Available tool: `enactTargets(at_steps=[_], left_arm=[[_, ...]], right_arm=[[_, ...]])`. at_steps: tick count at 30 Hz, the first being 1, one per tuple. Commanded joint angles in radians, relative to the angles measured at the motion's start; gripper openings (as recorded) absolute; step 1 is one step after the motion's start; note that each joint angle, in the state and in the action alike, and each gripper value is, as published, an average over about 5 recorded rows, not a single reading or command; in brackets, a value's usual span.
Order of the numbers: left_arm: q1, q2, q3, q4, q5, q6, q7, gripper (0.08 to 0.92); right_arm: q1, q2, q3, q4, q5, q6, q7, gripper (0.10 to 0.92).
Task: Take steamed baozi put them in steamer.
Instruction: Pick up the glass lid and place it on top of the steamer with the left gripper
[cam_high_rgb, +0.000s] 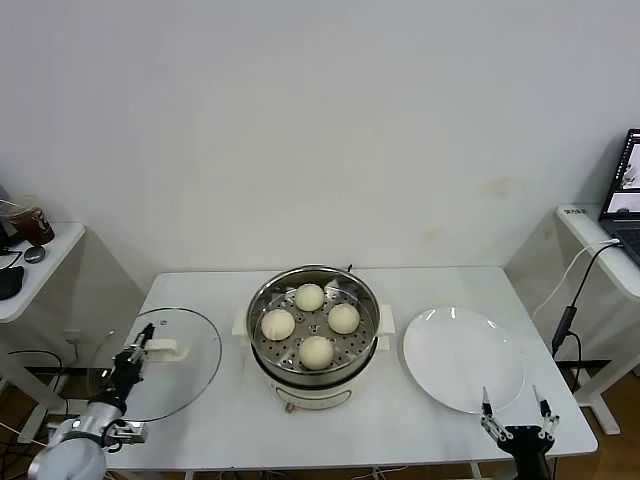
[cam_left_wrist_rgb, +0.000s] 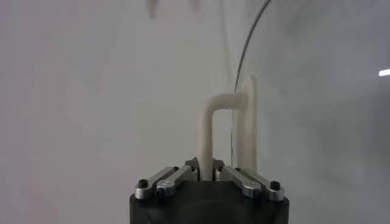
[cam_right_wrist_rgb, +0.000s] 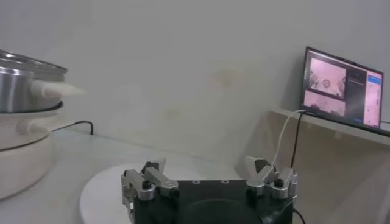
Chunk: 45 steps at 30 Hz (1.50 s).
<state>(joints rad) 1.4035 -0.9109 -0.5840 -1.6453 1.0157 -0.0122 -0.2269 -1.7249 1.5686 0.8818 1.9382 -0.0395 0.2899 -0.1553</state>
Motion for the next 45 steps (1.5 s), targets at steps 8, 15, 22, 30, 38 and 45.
enactTargets(at_steps=[8,15,22,30,38,45], left_arm=[[-0.066,0.149,0.115,-0.567,-0.310,0.448,0.290,0.175],[-0.415,0.067,0.543,-0.514,-0.150,0.574,0.381,0.175],[-0.607,-0.056,0.738,-0.441,0.026,0.659,0.514,0.175],[-0.644,-0.200,0.838,-0.336,0.212,0.665,0.557,0.175],[-0.629,-0.229,0.837,-0.258,0.223,0.644,0.530,0.175],[-0.605,-0.244,0.826,-0.219,0.219,0.622,0.493,0.175]], right_arm=[[0.023,-0.007,-0.067,-0.063,0.005,0.026,-0.041,0.823],[0.045,0.007,-0.129,-0.090,-0.015,0.023,-0.048,0.823],[0.074,0.011,-0.152,-0.120,-0.058,0.035,-0.032,0.823],[0.088,0.011,-0.152,-0.139,-0.072,0.043,-0.021,0.823],[0.093,0.011,-0.151,-0.143,-0.068,0.047,-0.018,0.823],[0.089,0.011,-0.156,-0.143,-0.069,0.047,-0.015,0.823]])
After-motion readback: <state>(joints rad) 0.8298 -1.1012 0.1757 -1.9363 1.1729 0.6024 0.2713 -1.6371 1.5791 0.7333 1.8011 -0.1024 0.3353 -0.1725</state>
